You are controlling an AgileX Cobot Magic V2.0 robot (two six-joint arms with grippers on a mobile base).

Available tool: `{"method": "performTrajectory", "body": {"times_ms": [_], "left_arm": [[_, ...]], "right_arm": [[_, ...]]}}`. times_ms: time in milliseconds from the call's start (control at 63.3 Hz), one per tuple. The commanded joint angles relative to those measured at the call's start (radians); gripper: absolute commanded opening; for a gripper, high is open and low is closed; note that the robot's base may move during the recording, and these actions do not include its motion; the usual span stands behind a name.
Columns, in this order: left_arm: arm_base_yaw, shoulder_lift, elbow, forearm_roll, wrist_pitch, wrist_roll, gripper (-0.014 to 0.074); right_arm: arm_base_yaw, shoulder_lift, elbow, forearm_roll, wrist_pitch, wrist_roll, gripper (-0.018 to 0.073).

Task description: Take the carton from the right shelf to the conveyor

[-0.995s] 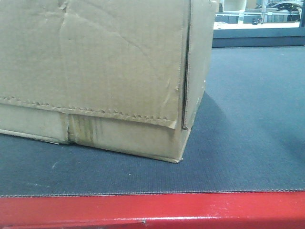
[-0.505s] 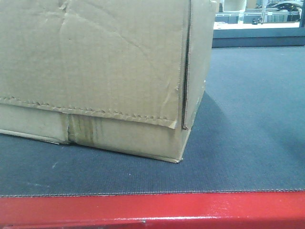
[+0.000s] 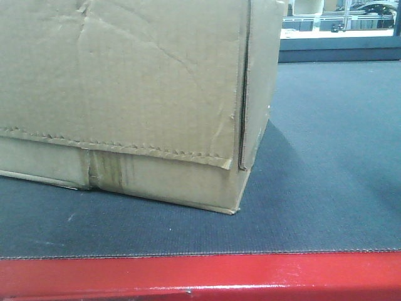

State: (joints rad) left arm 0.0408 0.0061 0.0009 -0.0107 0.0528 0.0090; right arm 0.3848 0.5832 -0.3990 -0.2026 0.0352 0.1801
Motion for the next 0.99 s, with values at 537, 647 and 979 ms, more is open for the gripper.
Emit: {"method": "performTrajectory", "body": {"times_ms": [537,647,979], "left_arm": [[0.004,-0.006,-0.001,-0.006,-0.025,0.006,0.0015],[0.004,-0.006,-0.001,-0.006,-0.025,0.006,0.0015],[0.004,-0.006,-0.001,-0.006,-0.025,0.006,0.0015]], "right_arm": [[-0.008,-0.012,0.001,0.019,-0.064,-0.011,-0.0069],[-0.08,-0.041,0.001,0.189,-0.023,-0.18,-0.0069],[-0.321,-0.279,0.201,0.295,-0.007,-0.268,-0.0069]]}}
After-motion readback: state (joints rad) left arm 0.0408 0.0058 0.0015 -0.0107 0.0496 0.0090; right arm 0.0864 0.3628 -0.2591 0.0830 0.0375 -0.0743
